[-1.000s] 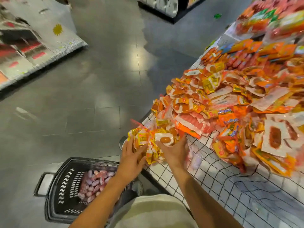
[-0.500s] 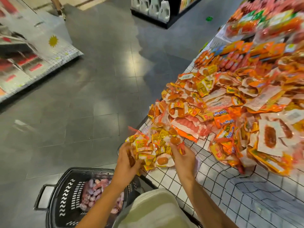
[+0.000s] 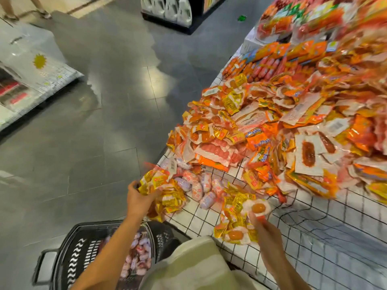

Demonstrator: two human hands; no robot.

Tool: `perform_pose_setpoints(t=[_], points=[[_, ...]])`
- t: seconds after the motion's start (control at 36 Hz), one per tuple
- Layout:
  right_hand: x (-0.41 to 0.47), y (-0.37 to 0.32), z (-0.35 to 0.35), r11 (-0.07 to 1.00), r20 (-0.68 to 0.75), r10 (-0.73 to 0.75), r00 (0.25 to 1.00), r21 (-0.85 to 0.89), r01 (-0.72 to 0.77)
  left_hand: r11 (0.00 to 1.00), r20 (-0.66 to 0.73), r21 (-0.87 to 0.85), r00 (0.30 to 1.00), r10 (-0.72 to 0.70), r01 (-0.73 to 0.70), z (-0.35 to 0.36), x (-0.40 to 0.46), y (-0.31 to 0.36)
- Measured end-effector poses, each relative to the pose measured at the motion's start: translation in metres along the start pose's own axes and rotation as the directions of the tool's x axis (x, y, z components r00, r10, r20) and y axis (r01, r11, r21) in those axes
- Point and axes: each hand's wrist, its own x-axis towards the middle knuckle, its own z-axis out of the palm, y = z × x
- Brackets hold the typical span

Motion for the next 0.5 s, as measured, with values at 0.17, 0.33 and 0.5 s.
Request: perform_pose_setpoints(t=[0.17,0.33,0.5], points=[[0.013,0.027,-0.002,0.999,-0.105,0.038,0.994,-0.018,-0.041,0.989,0.136,0.09,0.982,-0.129,0.117,-0.003,0.008,-0.002],[0.011,0.019,0.011,0.991,-0.064,0.068,0.996,0.117,-0.06,0.999,0.194,0.033,0.981,-0.032,0.026,0.002,-0.006,-0.004],[0.012,0.005,0.023,0.99,-0.086,-0.02,0.996,0.134,0.031,0.997,0.29,-0.062,0.956,0.054,-0.038,0.0,-0.03,0.003]])
